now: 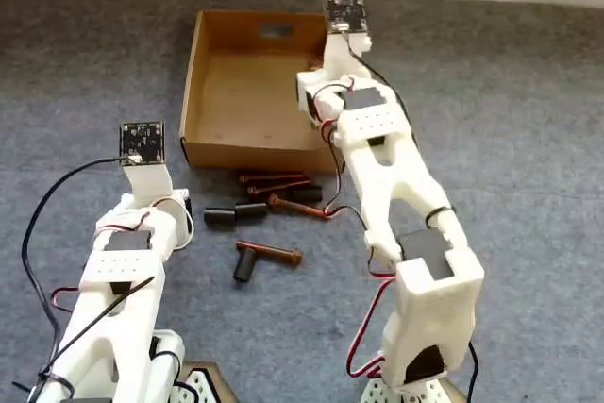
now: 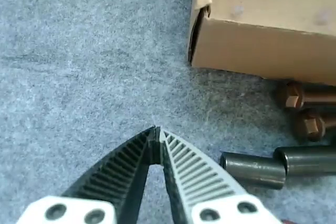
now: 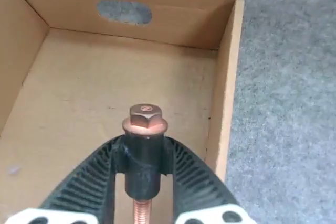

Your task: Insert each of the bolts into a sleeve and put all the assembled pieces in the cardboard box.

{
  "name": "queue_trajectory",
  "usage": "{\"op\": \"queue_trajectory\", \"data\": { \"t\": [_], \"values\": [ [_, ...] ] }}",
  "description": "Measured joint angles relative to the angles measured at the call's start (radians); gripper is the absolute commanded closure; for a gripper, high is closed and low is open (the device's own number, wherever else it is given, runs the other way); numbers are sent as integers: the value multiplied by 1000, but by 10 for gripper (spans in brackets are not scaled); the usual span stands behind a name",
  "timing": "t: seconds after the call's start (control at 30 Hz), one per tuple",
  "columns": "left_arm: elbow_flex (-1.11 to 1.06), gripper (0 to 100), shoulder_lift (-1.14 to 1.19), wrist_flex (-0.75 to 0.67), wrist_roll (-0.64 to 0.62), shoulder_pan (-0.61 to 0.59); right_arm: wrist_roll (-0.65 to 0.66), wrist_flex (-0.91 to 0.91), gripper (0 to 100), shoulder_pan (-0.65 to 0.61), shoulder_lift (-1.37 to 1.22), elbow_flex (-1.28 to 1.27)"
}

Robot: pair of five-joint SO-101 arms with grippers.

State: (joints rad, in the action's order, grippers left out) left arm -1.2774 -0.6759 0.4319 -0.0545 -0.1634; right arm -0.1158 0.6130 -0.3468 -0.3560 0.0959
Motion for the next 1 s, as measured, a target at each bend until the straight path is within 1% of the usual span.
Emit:
{"op": "queue_trajectory", "data": {
  "t": [0.17,0.37,0.8,1.0],
  "values": [
    [0,990,0,0,0,0,0,2,992,0,-63,5],
    [0,990,0,0,0,0,0,3,992,0,-66,5],
    [0,991,0,0,0,0,0,118,992,-3,-64,8],
    [0,991,0,0,0,0,0,129,992,-3,-64,8]
  ]
}}
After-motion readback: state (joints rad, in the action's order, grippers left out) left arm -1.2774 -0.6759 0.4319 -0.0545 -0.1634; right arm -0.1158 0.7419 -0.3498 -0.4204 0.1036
